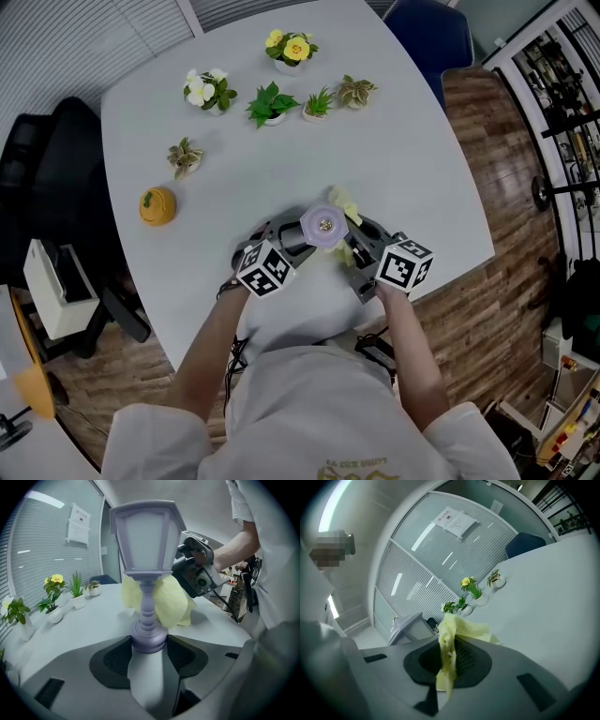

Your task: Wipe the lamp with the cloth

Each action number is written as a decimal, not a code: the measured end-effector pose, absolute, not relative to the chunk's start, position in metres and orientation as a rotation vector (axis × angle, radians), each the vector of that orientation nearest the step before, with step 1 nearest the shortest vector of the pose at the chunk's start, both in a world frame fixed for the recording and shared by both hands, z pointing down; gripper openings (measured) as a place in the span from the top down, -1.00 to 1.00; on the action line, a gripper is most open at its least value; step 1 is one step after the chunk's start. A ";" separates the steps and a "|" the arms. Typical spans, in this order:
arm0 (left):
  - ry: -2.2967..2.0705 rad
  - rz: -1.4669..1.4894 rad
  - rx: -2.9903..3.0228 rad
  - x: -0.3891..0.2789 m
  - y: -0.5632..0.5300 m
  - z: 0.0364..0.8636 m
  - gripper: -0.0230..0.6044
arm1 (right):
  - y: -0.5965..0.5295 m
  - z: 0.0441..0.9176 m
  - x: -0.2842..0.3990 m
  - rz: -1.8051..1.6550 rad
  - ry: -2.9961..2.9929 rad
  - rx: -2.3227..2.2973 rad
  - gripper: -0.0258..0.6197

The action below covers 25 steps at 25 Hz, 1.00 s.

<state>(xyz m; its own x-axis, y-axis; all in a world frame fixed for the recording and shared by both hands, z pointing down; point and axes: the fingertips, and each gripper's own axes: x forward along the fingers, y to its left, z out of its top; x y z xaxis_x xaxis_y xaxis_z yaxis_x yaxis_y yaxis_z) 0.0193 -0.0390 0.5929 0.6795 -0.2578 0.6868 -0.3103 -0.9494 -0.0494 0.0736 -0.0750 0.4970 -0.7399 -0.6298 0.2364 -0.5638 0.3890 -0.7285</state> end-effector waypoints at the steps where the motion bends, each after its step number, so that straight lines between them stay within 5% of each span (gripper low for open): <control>1: -0.476 1.133 2.814 0.019 -0.039 0.593 0.18 | -0.077 0.494 0.074 -1.286 2.543 -1.081 0.84; 25: -0.480 1.136 2.823 0.018 -0.037 0.592 0.18 | -0.058 0.437 0.091 -1.231 2.359 -0.828 0.84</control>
<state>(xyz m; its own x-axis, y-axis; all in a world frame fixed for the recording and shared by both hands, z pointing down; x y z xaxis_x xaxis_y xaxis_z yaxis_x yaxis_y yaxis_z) 0.0180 -0.0371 0.5923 0.6798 -0.2627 0.6847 -0.3078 -0.9496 -0.0587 0.0913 -0.0581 0.4367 -0.7663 -0.6412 -0.0399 -0.3341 0.4508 -0.8277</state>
